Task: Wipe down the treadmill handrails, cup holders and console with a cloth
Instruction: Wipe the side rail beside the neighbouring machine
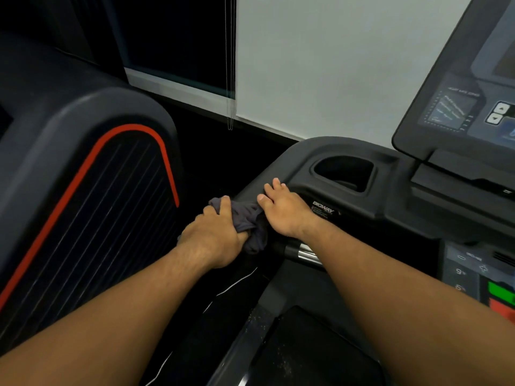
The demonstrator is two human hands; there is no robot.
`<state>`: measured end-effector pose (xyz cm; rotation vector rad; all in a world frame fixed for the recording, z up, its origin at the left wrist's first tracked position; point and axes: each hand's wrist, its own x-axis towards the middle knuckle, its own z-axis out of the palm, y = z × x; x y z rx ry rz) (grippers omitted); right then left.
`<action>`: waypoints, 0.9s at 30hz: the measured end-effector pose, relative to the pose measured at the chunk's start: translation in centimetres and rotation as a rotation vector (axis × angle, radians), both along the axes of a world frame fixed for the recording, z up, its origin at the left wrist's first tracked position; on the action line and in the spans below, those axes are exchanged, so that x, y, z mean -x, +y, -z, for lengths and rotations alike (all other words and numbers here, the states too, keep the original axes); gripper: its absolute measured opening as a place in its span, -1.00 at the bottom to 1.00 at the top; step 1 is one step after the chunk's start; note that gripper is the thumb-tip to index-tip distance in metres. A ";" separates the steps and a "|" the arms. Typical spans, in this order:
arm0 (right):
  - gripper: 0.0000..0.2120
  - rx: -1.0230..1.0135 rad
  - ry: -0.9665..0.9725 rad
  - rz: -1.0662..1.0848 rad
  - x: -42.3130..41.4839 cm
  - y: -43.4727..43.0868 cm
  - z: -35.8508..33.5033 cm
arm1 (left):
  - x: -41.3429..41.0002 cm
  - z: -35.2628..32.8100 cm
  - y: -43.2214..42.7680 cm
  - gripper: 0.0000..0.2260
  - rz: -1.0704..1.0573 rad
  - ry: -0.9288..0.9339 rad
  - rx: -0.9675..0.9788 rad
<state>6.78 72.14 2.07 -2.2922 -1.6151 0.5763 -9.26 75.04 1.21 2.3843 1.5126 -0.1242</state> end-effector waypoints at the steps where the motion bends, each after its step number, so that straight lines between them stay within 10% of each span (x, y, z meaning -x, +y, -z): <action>1: -0.50 -0.006 0.020 -0.004 0.0 -0.1 0.1 | 0.0 0.0 0.0 -0.22 -0.046 -0.013 0.001; 13: -0.51 -0.045 0.306 0.064 -1.6 -0.4 -0.5 | -4.3 -0.6 2.3 -0.28 -0.008 -0.016 -0.008; 20: -0.51 0.016 0.179 0.082 0.5 -0.3 -1.1 | -0.2 -0.2 -0.5 -0.22 0.290 0.109 -0.128; 27: -0.52 0.011 0.084 0.070 4.4 -1.1 -0.9 | 4.0 -0.3 -0.4 -0.28 0.159 -0.075 0.041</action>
